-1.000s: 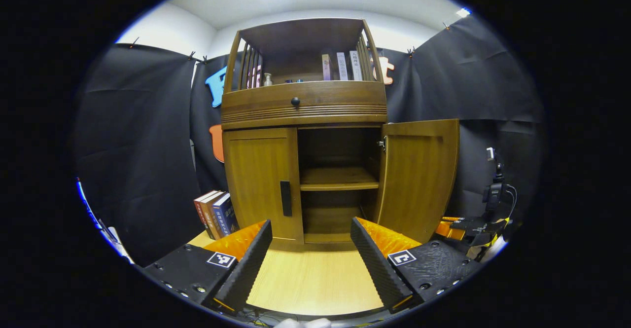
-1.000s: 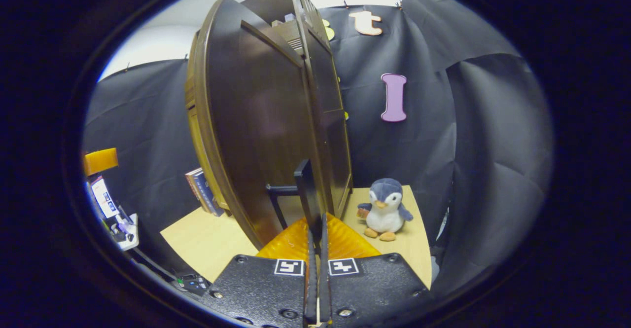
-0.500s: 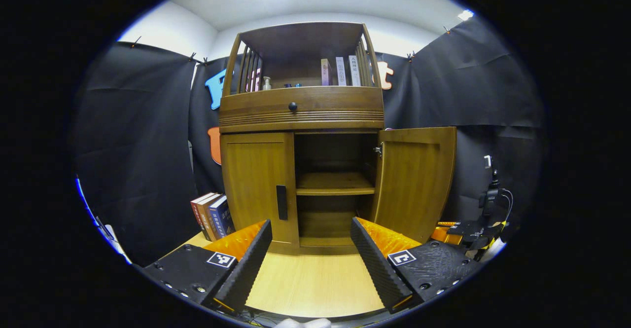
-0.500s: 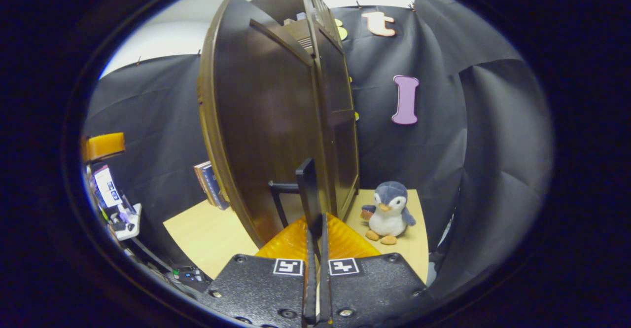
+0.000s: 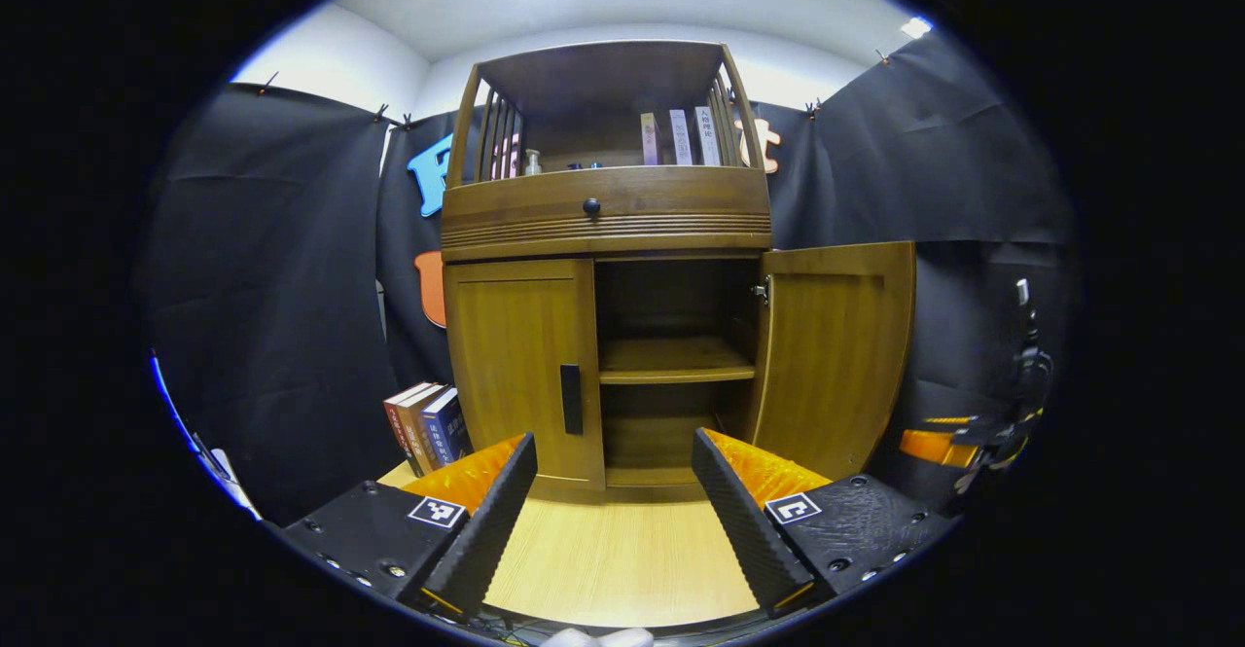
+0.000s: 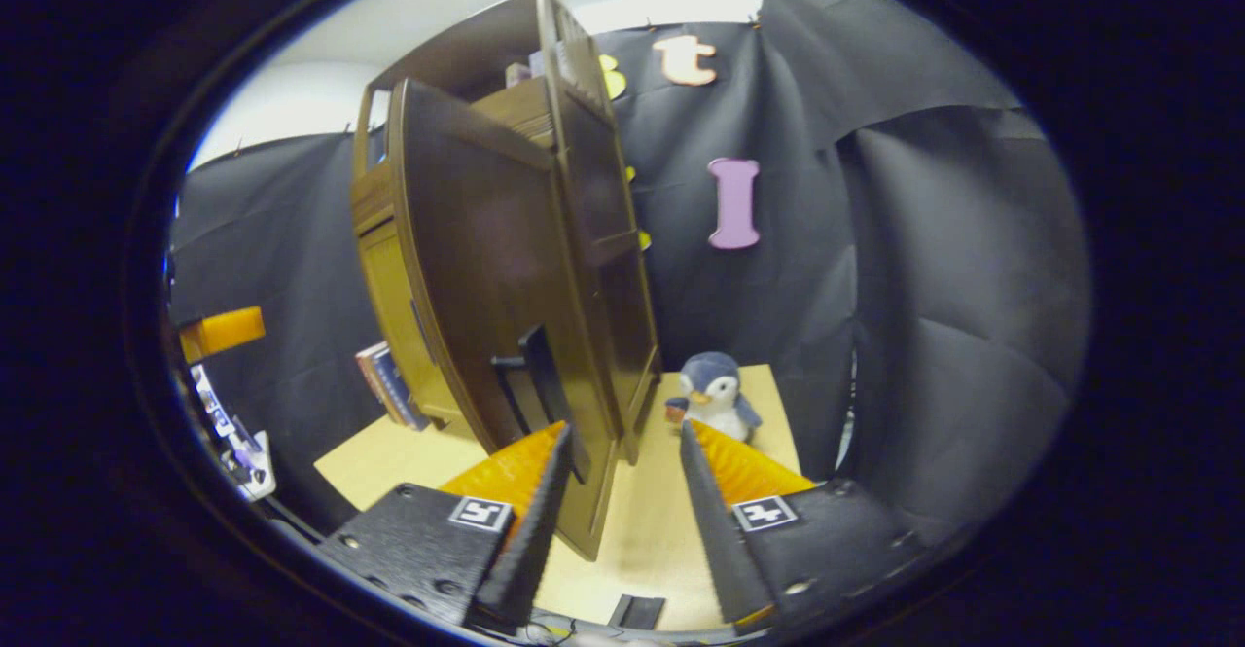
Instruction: Open the right door of the double-door shoe cabinet with the right hand, and open the left door with the left hand.
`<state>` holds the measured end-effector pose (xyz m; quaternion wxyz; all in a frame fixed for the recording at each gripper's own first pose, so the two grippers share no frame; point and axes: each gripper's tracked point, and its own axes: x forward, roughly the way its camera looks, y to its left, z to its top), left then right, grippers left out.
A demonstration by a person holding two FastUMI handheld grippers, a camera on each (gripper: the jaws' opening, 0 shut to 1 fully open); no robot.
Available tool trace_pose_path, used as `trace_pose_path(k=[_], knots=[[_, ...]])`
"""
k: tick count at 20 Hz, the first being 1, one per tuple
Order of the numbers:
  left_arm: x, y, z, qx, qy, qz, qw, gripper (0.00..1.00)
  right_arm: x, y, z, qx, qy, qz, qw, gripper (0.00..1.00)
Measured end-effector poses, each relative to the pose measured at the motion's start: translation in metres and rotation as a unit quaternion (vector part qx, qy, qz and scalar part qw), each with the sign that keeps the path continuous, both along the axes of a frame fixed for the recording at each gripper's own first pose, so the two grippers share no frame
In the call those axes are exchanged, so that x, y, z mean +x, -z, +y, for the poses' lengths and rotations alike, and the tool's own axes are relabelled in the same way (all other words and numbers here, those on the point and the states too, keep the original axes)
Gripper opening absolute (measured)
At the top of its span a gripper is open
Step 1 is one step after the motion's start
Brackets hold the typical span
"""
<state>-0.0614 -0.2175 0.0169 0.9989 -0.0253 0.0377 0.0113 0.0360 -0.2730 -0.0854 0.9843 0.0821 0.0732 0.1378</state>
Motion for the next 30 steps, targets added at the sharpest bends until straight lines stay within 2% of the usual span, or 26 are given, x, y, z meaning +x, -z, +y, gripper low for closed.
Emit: trace_pose_path(k=[1,2,4,5,6,9,16,21,26,28,29,30], knots=[[0.003,0.0,0.003,0.002,0.001,-0.004,1.0,0.96,-0.008,-0.009,-0.004,-0.002,0.013,-0.009,1.0,0.82],[0.007,0.001,0.006,0.0,0.005,-0.007,1.0,0.96,-0.014,-0.02,-0.007,-0.008,0.028,-0.019,0.999,0.87],[0.017,0.006,0.01,-0.008,0.018,-0.007,1.0,0.96,-0.027,-0.042,-0.002,-0.021,0.055,-0.038,0.998,0.91],[0.022,0.01,0.014,-0.012,0.024,-0.003,1.0,1.0,-0.033,-0.053,0.003,-0.025,0.07,-0.05,0.996,0.9],[0.026,0.016,0.019,-0.015,0.029,0.003,0.999,0.96,-0.038,-0.063,0.011,-0.029,0.082,-0.06,0.994,0.9],[0.041,0.021,0.049,-0.011,0.027,0.003,1.0,0.96,-0.054,-0.081,0.052,-0.044,0.096,-0.083,0.991,1.0],[0.087,0.033,0.118,0.029,0.032,-0.012,0.999,0.96,-0.061,-0.078,0.156,-0.034,0.114,-0.082,0.989,1.0],[0.137,0.064,0.143,0.019,0.053,-0.015,0.998,0.96,-0.052,-0.069,0.216,-0.044,0.118,-0.065,0.99,0.99],[0.211,0.099,0.14,0.005,0.066,0.005,0.998,0.96,-0.048,-0.064,0.238,-0.067,0.136,-0.044,0.987,1.0],[0.239,0.109,0.13,-0.002,0.07,0.009,0.997,0.96,-0.049,-0.062,0.235,-0.078,0.149,-0.036,0.985,1.0],[0.253,0.11,0.122,-0.004,0.074,0.008,0.997,1.0,-0.048,-0.06,0.23,-0.085,0.158,-0.031,0.983,0.99],[0.265,0.112,0.114,-0.005,0.079,0.008,0.997,0.96,-0.047,-0.06,0.225,-0.089,0.168,-0.027,0.981,1.0]])
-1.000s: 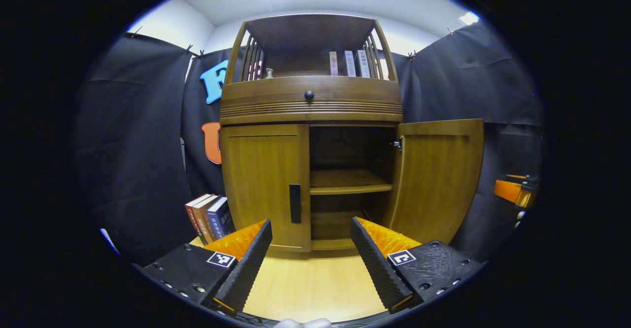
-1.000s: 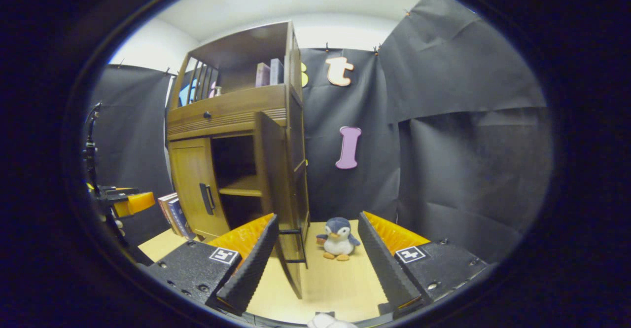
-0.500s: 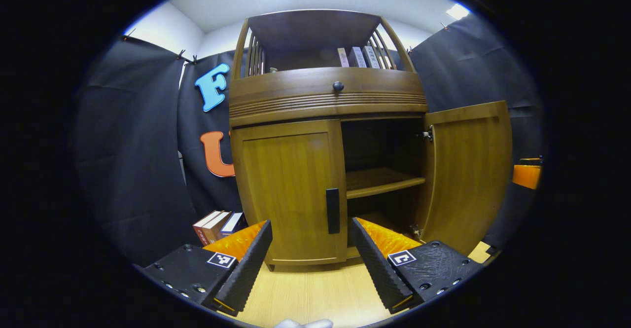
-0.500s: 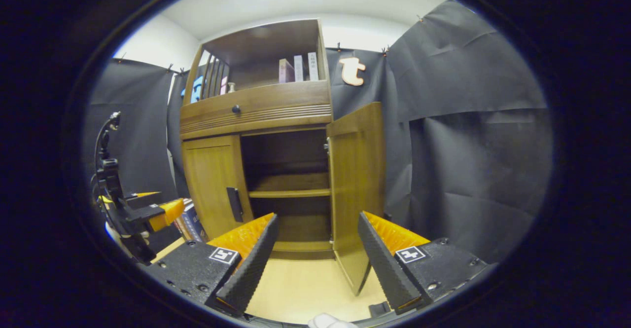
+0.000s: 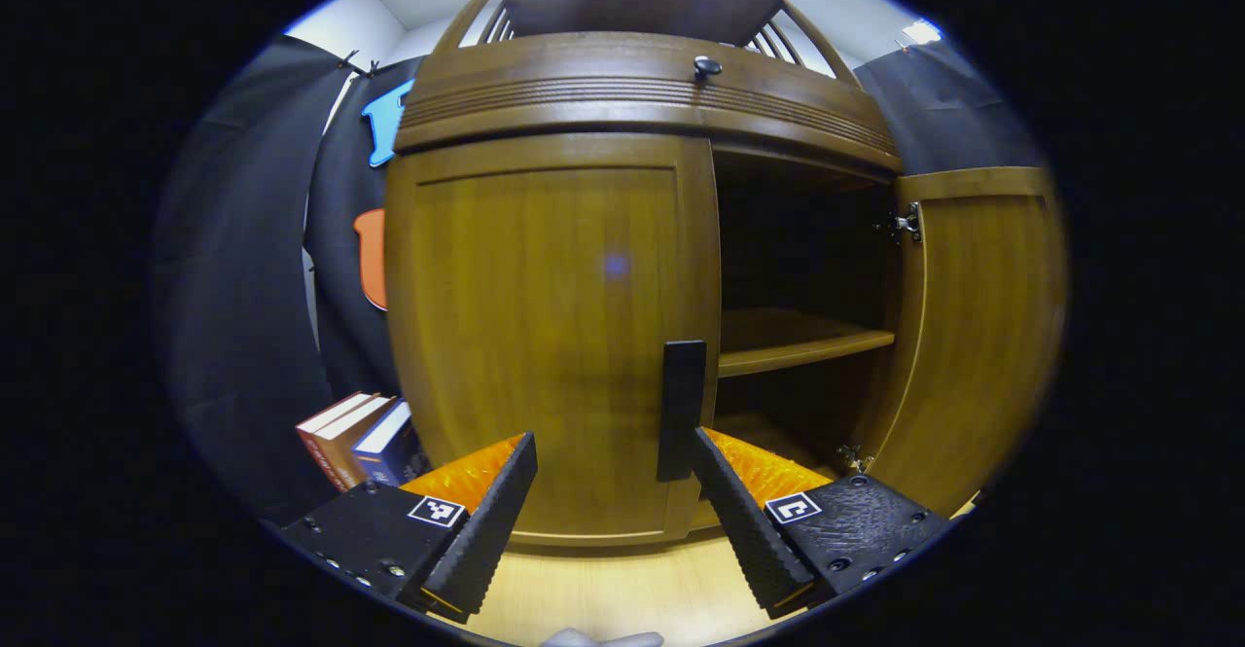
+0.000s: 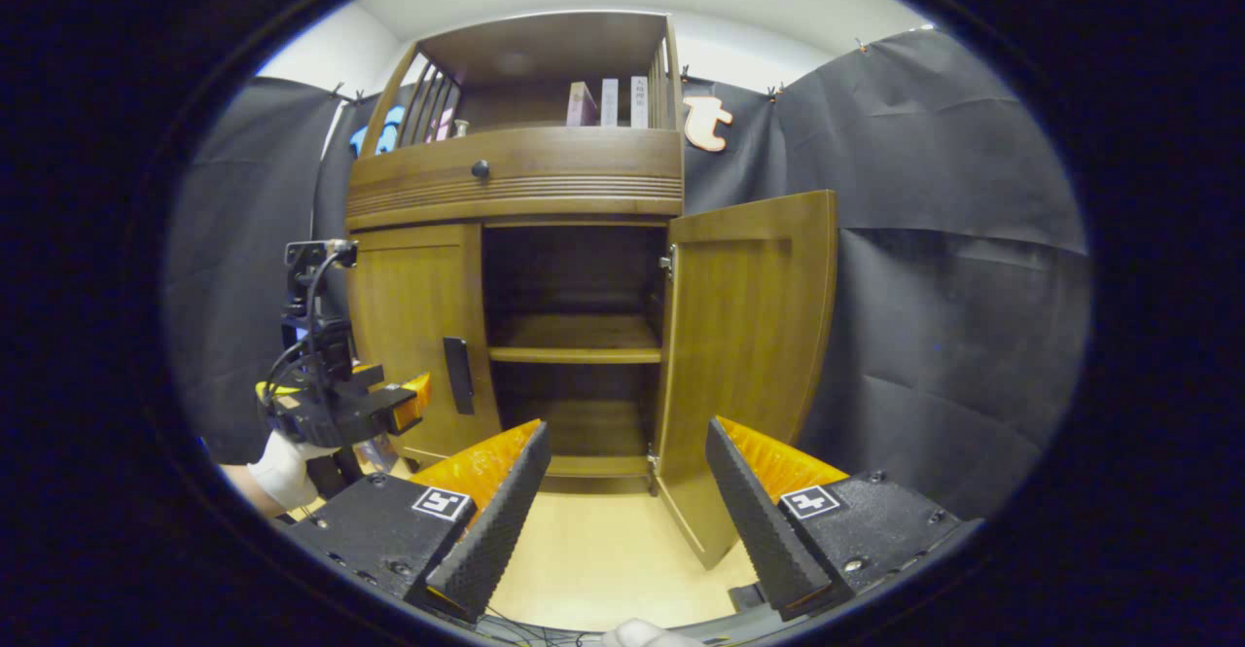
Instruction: Open the right door of the double-door shoe cabinet with the right hand, and open the left door with the left hand.
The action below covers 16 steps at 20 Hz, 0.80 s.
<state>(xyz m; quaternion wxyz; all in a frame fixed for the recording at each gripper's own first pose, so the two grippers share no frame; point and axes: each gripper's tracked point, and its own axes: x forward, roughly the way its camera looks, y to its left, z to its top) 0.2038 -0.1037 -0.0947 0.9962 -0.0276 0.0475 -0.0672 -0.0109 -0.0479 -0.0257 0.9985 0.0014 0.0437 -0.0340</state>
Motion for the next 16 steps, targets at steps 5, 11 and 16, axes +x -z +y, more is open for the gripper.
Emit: trace_pose_path(k=[5,11,16], knots=[[0.048,0.016,-0.028,-0.007,0.011,0.01,1.0,1.0,0.005,0.006,-0.024,0.002,0.036,0.018,0.999,1.0],[0.07,0.032,-0.033,0.008,0.011,0.018,1.0,0.71,0.005,0.012,-0.04,0.007,0.052,0.028,0.998,0.99],[0.077,0.035,-0.052,0.002,0.036,0.011,0.999,0.43,0.003,0.013,-0.039,-0.003,0.05,0.028,0.998,1.0]])
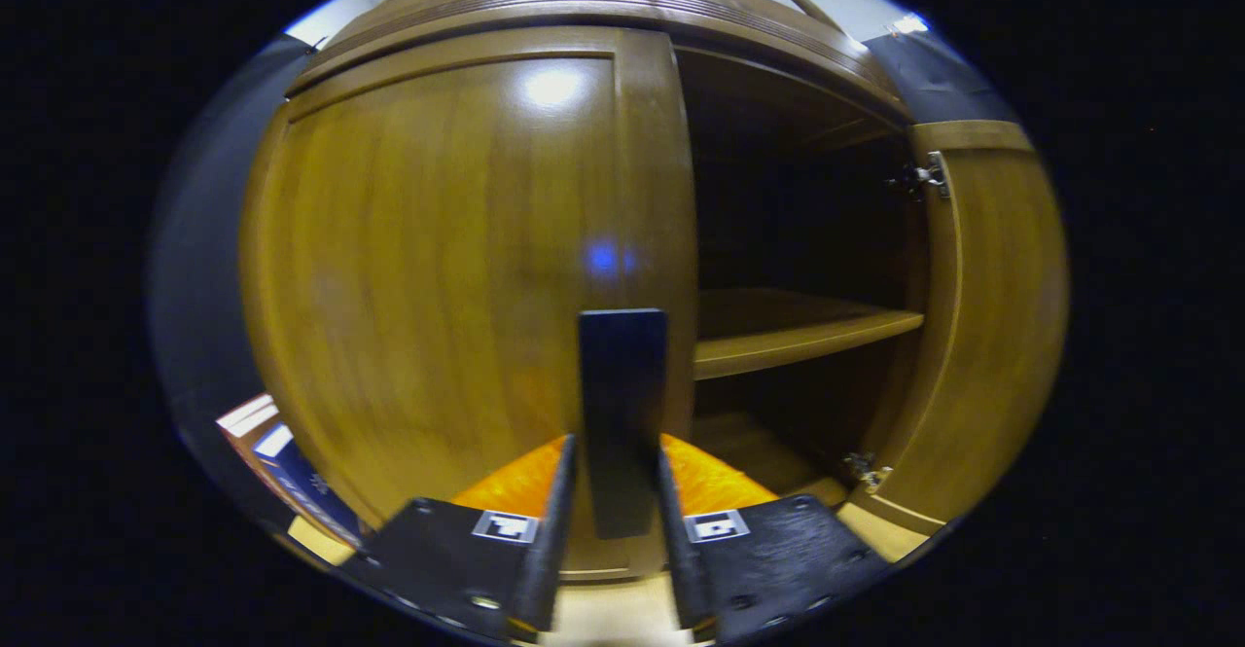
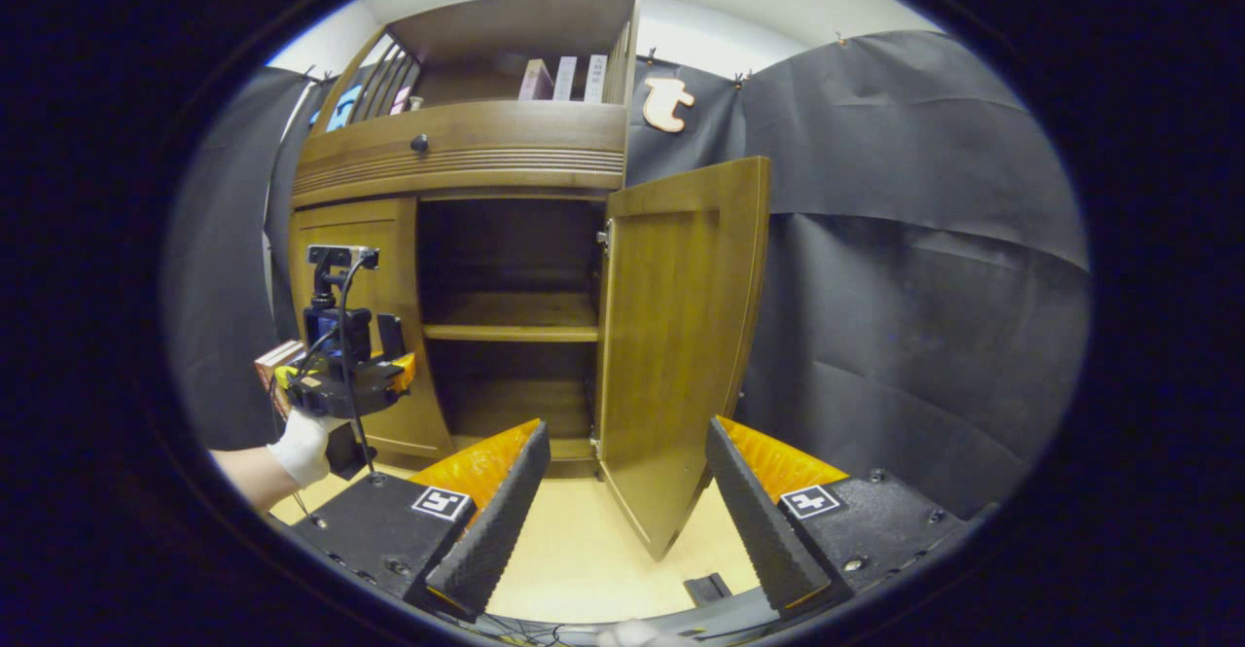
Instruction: Open the right door of the double-door shoe cabinet with the right hand, and open the left door with the left hand.
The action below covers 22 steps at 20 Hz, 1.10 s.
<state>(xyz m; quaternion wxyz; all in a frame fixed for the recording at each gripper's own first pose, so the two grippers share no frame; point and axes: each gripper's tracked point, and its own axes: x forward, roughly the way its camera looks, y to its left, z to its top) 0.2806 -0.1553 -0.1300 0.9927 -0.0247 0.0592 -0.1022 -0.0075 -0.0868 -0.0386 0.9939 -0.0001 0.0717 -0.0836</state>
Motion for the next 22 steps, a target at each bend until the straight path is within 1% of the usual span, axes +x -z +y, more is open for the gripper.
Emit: trace_pose_path(k=[1,3,4,5,6,12,17,22], knots=[[-0.003,0.0,0.004,0.001,-0.003,0.002,1.0,0.39,0.0,0.003,0.002,0.0,-0.004,0.003,1.0,1.0],[-0.008,-0.001,0.005,-0.005,-0.004,0.006,1.0,0.36,-0.003,0.007,0.006,0.0,-0.011,0.007,1.0,1.0],[-0.012,-0.001,0.005,-0.006,-0.002,0.008,1.0,0.36,-0.006,0.008,0.007,0.0,-0.014,0.009,1.0,1.0],[-0.015,-0.001,0.006,-0.006,0.002,0.007,1.0,0.18,-0.008,0.009,0.008,0.0,-0.015,0.008,1.0,1.0],[-0.019,0.0,0.007,-0.004,0.005,0.007,1.0,0.27,-0.011,0.009,0.006,0.0,-0.014,0.009,1.0,1.0],[-0.053,0.002,0.015,-0.007,0.023,0.012,1.0,0.27,-0.024,0.012,-0.002,0.008,-0.007,0.006,1.0,1.0],[-0.087,0.003,0.029,-0.01,0.043,0.017,0.999,0.27,-0.027,0.015,0.007,0.011,-0.019,0.006,1.0,1.0],[-0.118,0.005,0.047,-0.005,0.045,0.019,0.999,0.27,-0.028,0.015,0.019,0.014,-0.033,0.002,0.999,1.0]])
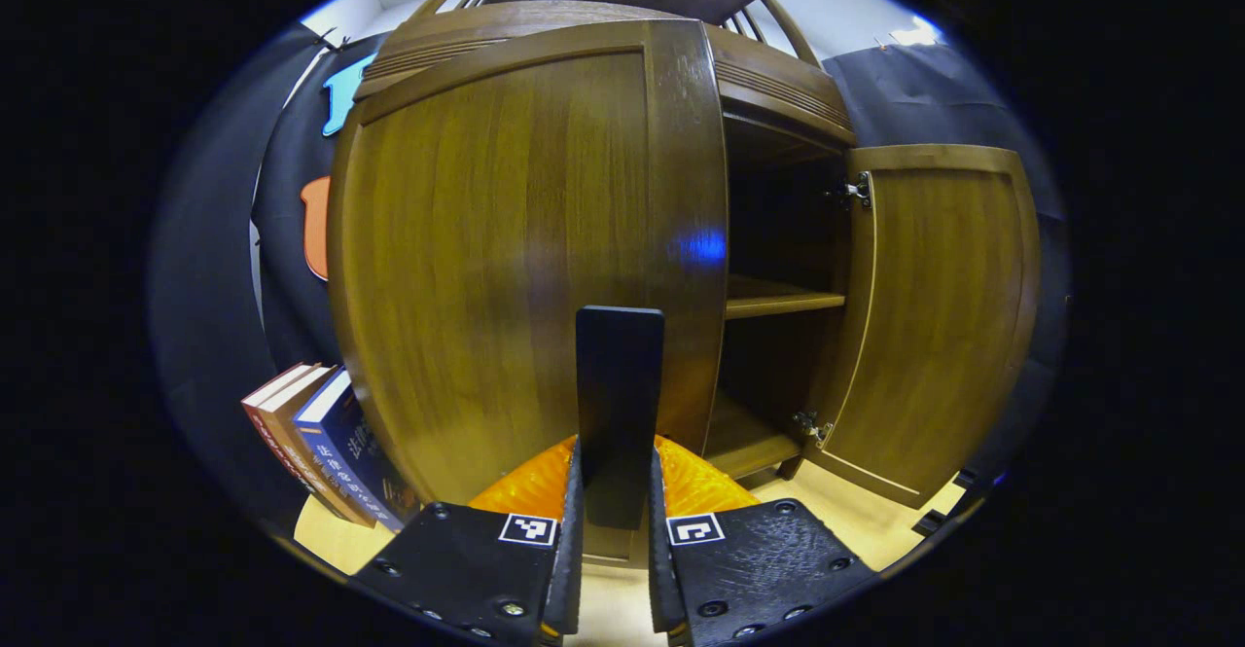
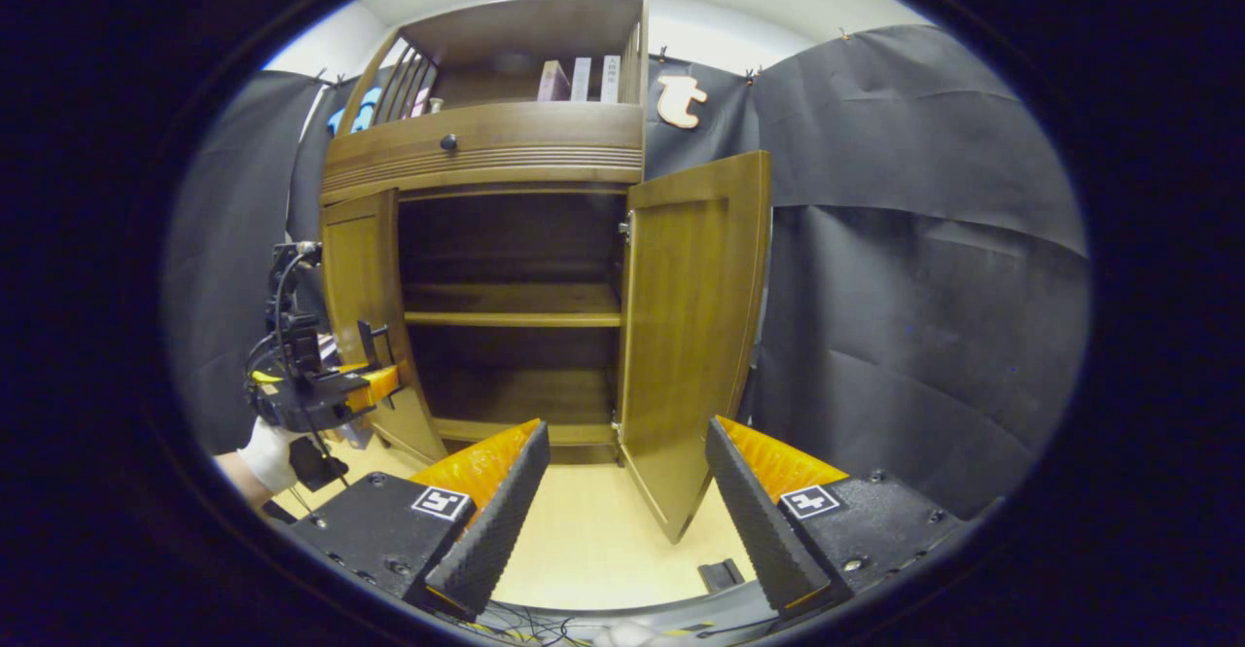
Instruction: Open the right door of the double-door shoe cabinet with the right hand, and open the left door with the left hand.
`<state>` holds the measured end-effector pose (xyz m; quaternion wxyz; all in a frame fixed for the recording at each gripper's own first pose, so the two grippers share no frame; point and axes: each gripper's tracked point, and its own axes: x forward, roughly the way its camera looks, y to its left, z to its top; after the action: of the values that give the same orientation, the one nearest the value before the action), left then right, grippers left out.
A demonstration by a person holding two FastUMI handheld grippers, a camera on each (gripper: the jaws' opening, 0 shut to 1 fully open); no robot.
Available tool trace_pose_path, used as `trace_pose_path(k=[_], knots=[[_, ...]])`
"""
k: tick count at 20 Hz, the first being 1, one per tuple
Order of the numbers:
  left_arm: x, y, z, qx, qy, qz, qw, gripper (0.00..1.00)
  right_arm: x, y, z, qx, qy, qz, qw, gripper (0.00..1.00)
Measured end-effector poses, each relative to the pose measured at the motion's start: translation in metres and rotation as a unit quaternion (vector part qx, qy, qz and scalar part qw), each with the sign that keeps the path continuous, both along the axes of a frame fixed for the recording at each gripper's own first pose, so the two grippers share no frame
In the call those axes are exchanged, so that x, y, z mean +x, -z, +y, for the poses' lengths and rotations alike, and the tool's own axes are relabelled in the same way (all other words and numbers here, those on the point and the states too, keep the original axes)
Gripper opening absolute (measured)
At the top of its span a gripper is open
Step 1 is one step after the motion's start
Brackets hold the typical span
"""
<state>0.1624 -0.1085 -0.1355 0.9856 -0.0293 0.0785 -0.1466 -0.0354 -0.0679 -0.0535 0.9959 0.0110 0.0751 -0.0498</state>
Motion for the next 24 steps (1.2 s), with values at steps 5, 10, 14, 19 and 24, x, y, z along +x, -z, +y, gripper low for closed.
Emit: trace_pose_path(k=[5,10,14,19,24], knots=[[-0.031,0.002,0.026,0.003,-0.012,0.004,1.0,0.27,0.005,0.002,0.015,0.005,-0.021,-0.002,1.0,1.0],[-0.053,0.004,0.05,0.016,-0.03,0.002,0.999,0.27,0.011,-0.002,0.039,0.0,-0.052,-0.004,0.999,1.0],[-0.06,0.004,0.067,0.021,-0.042,-0.004,0.999,0.26,0.013,0.0,0.057,-0.006,-0.076,-0.003,0.997,1.0],[-0.074,0.001,0.086,0.011,-0.06,-0.001,0.998,0.17,0.018,0.001,0.077,-0.008,-0.099,0.001,0.995,1.0],[-0.083,0.004,0.109,0.01,-0.068,-0.003,0.998,0.1,0.019,0.005,0.093,-0.01,-0.117,0.004,0.993,1.0]])
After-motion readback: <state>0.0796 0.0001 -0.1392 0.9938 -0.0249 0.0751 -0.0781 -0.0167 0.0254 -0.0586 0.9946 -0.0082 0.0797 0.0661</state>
